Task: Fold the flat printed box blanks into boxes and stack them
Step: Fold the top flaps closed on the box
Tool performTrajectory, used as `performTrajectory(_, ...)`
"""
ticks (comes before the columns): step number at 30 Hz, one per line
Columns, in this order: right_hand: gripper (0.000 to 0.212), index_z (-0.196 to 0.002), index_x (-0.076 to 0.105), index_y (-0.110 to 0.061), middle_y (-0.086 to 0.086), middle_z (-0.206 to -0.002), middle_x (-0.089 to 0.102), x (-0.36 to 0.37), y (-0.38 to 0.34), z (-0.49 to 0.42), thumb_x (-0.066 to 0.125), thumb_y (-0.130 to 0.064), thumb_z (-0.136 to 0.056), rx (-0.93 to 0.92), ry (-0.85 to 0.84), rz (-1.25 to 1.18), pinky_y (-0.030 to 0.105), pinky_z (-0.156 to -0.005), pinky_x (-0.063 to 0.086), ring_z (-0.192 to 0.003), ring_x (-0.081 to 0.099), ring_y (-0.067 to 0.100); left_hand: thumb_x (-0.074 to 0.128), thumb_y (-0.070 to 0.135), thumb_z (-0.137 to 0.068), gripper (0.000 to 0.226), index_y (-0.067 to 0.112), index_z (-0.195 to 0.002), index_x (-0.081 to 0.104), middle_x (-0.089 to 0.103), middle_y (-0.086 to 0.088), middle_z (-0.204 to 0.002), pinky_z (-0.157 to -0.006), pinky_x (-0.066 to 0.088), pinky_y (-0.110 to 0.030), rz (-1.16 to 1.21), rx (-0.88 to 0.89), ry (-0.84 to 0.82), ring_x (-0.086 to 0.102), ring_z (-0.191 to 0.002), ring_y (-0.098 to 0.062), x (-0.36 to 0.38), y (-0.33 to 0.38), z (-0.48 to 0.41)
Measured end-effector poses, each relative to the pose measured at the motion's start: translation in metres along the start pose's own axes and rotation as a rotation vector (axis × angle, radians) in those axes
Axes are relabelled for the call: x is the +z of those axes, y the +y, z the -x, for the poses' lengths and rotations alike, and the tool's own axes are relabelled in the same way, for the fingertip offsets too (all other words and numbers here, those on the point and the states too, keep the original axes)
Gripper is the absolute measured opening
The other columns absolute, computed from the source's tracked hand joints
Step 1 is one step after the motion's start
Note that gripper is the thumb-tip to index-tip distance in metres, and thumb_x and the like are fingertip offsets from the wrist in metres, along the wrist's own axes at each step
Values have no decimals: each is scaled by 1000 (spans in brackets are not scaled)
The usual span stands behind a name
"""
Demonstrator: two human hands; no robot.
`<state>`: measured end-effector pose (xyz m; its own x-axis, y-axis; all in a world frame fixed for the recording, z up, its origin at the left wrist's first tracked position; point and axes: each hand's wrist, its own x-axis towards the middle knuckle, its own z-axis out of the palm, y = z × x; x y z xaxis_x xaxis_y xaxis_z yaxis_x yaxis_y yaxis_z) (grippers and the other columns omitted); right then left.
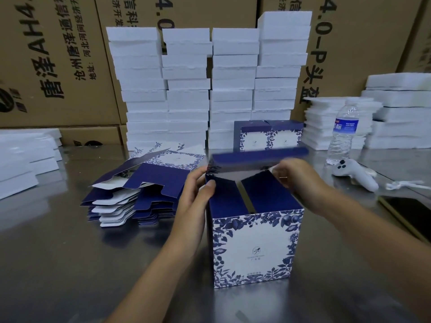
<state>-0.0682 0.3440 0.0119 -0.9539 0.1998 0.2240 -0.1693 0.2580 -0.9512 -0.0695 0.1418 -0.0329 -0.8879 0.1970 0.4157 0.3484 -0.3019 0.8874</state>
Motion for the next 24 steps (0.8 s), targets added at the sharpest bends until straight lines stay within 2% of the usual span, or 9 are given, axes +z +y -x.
performTrajectory(2,41,-58,70,-20,-4,-66,65,-4,1,-2,49,-5,-89,30,-25,-42,21,-56,42,-62,55,12,51,44,-92,17,39,-103,63,66,13,-113,-104,42,-37,-27,-20,10,58,-114,-12,-1,-3,1)
performTrajectory(4,34,-60,74,-27,-11,-64,66,-5,-1,-3,55,-19,-87,50,-22,-5,20,-57,41,-60,57,7,45,60,-88,30,40,-96,65,67,8,-111,-100,45,-49,-31,-27,19,62,-109,-22,0,-3,3)
performTrajectory(7,36,-62,73,-22,-5,-59,53,-4,-4,-5,55,-35,-90,48,-10,75,18,-55,39,-61,49,10,42,63,-79,38,38,-90,68,71,6,-102,-93,50,-44,-10,-43,41,66,-100,-20,0,-3,1)
performTrajectory(9,35,-64,72,-19,-7,-65,61,-5,-9,-7,57,-39,-89,38,1,139,18,-60,45,-64,54,9,51,55,-80,29,34,-91,69,70,-1,-105,-94,49,-45,-2,-51,41,64,-104,-26,-1,-4,0)
performTrajectory(12,26,-74,73,-17,-6,-83,71,-1,-19,-10,61,-36,-88,55,-40,235,29,-77,48,-82,61,13,58,32,-89,12,32,-88,69,67,-6,-103,-90,46,-42,-4,-74,44,63,-99,-24,-5,-5,-3)
performTrajectory(15,21,-85,75,-12,3,-87,74,8,-29,-11,64,-30,-87,84,-141,306,27,-74,50,-77,65,15,55,22,-92,18,30,-86,69,67,-6,-97,-86,46,-41,16,-104,44,61,-92,-22,-6,-5,-5)
performTrajectory(18,24,-85,76,-14,4,-84,75,18,-33,-12,67,-36,-84,108,-164,359,26,-72,54,-74,68,17,55,23,-92,17,30,-87,69,67,-6,-95,-85,46,-43,17,-118,44,61,-91,-22,-5,-5,-5)
performTrajectory(20,28,-85,76,-14,1,-83,75,22,-33,-12,70,-41,-81,118,-177,386,20,-64,54,-73,70,14,55,23,-92,17,32,-88,70,68,-5,-94,-82,46,-40,15,-117,43,62,-89,-21,-5,-4,-6)
performTrajectory(24,23,-80,75,-16,-4,-73,73,26,-32,-9,73,-40,-79,140,-191,341,13,-48,48,-57,66,5,55,20,-92,18,34,-97,66,66,-5,-85,-79,46,-34,30,-161,69,63,-79,-15,-2,-2,-8)
